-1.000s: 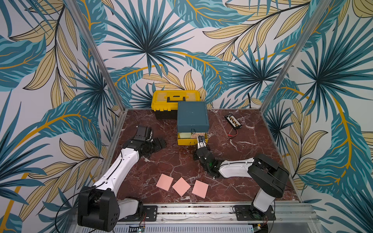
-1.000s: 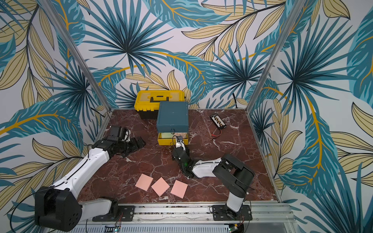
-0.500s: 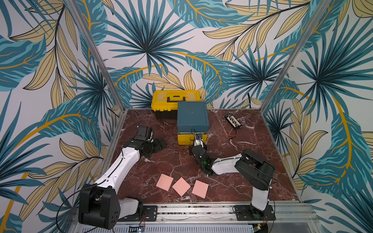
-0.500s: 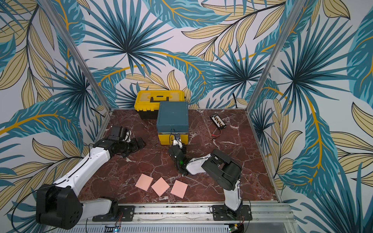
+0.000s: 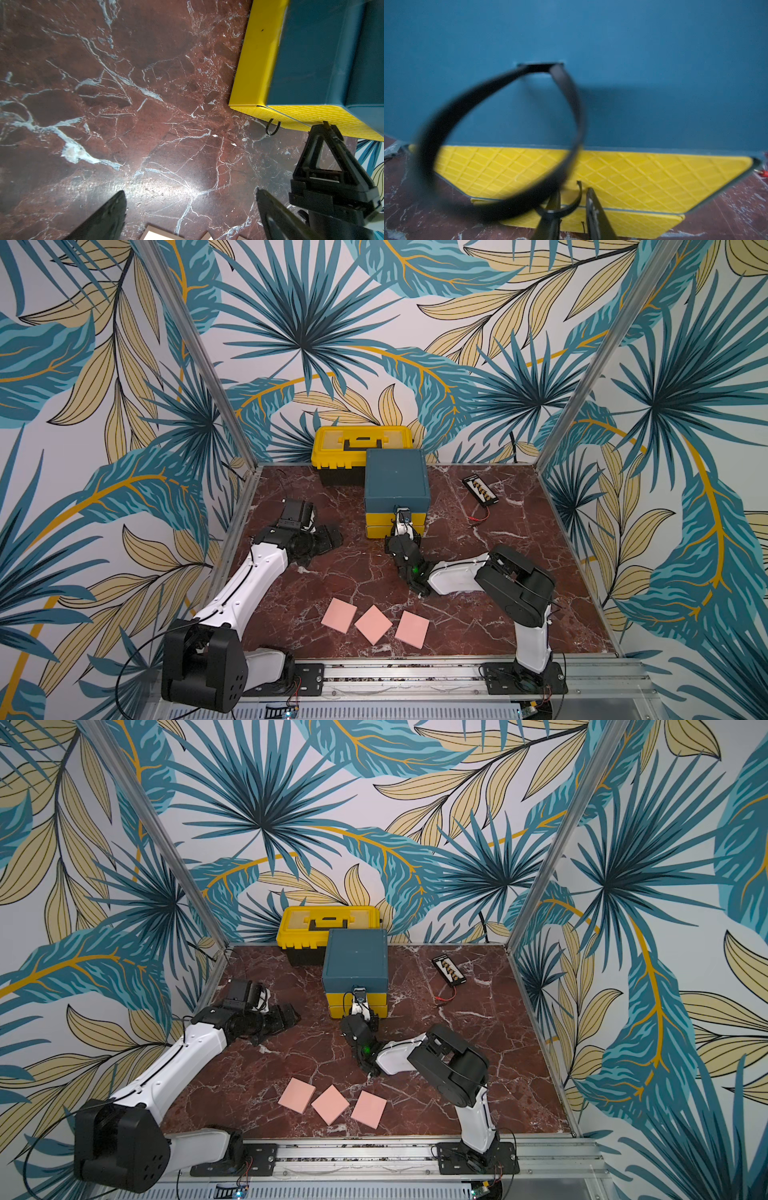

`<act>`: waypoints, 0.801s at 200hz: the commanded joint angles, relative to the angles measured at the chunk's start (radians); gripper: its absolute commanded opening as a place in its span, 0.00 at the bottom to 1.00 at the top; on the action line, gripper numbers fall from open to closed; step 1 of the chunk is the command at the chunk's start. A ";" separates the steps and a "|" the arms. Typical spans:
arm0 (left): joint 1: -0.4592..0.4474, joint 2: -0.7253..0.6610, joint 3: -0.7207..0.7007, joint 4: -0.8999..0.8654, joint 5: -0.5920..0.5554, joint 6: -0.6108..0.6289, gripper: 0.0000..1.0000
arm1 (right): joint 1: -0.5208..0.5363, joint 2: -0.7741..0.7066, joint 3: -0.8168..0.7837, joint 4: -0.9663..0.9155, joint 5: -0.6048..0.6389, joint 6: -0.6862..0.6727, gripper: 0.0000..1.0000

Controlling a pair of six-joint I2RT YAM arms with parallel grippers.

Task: Please put the sticky notes in the drawer by color
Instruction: Close the drawer in the storage box.

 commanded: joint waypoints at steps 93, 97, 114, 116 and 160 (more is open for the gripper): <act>0.007 -0.006 -0.041 0.071 0.045 0.009 0.99 | 0.001 -0.420 -0.206 -0.297 -0.186 0.276 0.46; 0.007 -0.005 -0.042 0.073 0.051 0.011 0.99 | 0.001 -0.438 -0.216 -0.305 -0.196 0.291 0.49; 0.007 -0.008 -0.053 0.082 0.053 0.019 0.99 | 0.002 -0.497 -0.252 -0.334 -0.232 0.361 0.54; 0.007 -0.008 -0.054 0.083 0.055 0.020 0.99 | 0.002 -0.503 -0.255 -0.336 -0.235 0.369 0.55; 0.007 -0.034 -0.113 0.162 0.120 -0.010 0.98 | 0.000 -0.504 -0.323 -0.277 -0.354 0.573 0.60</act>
